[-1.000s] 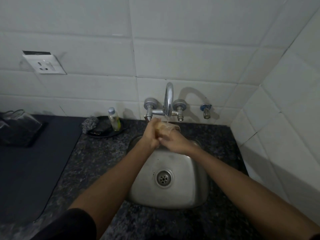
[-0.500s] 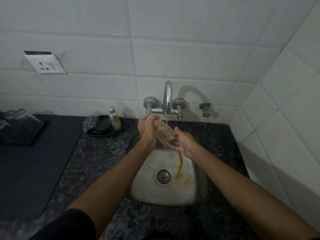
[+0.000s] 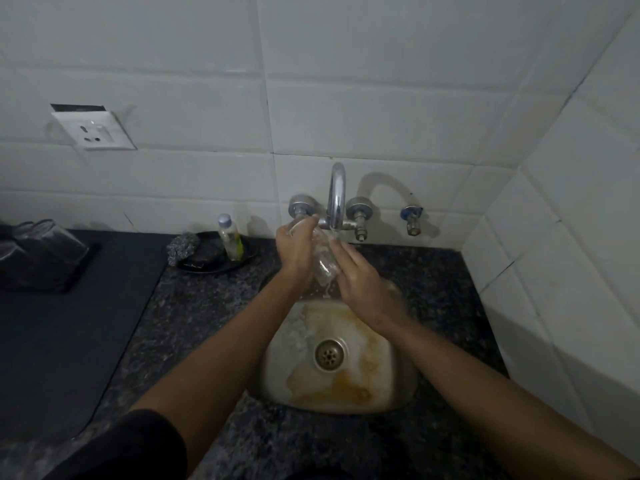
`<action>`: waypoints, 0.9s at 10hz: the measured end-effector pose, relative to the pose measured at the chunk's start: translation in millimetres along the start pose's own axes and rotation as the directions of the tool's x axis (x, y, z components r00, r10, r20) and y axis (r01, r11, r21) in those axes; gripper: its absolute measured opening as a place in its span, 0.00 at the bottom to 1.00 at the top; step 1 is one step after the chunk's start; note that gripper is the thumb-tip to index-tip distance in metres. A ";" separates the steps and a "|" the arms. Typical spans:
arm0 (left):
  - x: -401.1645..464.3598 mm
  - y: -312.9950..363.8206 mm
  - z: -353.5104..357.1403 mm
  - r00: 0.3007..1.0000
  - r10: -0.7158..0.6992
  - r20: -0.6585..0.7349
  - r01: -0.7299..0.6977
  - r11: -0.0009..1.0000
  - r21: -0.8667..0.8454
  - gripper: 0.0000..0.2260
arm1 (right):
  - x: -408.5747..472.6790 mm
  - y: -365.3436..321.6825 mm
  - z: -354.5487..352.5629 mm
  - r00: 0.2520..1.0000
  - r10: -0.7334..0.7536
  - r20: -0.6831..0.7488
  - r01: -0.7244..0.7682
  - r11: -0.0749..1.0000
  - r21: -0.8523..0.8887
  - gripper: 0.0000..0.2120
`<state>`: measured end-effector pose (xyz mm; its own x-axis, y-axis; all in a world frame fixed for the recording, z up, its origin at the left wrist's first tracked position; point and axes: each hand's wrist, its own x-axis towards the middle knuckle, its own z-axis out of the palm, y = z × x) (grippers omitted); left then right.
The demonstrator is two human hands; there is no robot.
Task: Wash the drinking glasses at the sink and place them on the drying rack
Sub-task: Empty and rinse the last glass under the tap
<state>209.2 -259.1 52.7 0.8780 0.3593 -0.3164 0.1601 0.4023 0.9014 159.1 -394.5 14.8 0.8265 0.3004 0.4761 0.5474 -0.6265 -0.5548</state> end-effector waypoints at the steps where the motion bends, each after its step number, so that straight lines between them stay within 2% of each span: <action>1: 7.0 -1.8 -1.3 0.988 -0.146 0.055 0.150 0.984 -0.092 0.14 | 5.5 -10.0 -1.8 0.990 -0.058 -0.125 0.065 0.996 0.054 0.21; 2: 5.5 -0.9 -5.2 0.881 -0.273 0.386 0.371 0.906 -0.205 0.15 | 21.8 -17.5 0.0 0.960 0.196 -0.199 -0.148 0.962 0.231 0.17; 3: 6.4 -2.3 -7.3 0.816 -0.314 0.485 0.469 0.851 -0.238 0.20 | 35.1 -20.6 -5.5 0.909 0.373 -0.187 -0.322 0.912 0.254 0.18; 4: 6.9 -0.4 -6.0 0.776 -0.344 0.529 0.473 0.872 -0.125 0.22 | 32.9 -9.4 -13.0 0.989 -0.013 -0.147 0.016 1.000 0.018 0.19; 5: 8.0 -1.1 -1.7 0.769 -0.392 0.505 0.511 0.852 -0.117 0.19 | 29.6 1.0 -15.6 0.972 -0.234 -0.013 0.230 0.965 -0.127 0.17; 6: 2.8 -8.2 -1.5 0.825 -0.342 0.450 0.473 0.853 -0.219 0.22 | 32.3 -4.4 -7.5 0.976 0.150 -0.161 -0.135 0.986 0.100 0.16; 7: 2.3 -11.5 -3.9 0.779 -0.328 0.534 0.518 0.817 -0.253 0.25 | 40.0 -12.9 12.7 0.963 0.108 -0.246 -0.063 0.981 0.183 0.15; 8: 4.7 -7.0 -1.9 0.738 -0.394 0.548 0.546 0.825 -0.143 0.25 | 28.4 -11.4 -0.2 0.831 -0.250 0.496 0.527 0.638 -0.561 0.14; 9: 4.3 -5.7 -2.4 0.739 -0.358 0.571 0.555 0.804 -0.215 0.24 | 32.4 3.0 -3.2 0.958 -0.224 -0.180 0.176 0.952 -0.251 0.15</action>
<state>210.9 -257.8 45.5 0.8489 -0.3594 -0.3875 0.5193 0.7035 0.4852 187.1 -389.0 30.7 0.6452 0.2991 0.7031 0.6332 -0.7242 -0.2730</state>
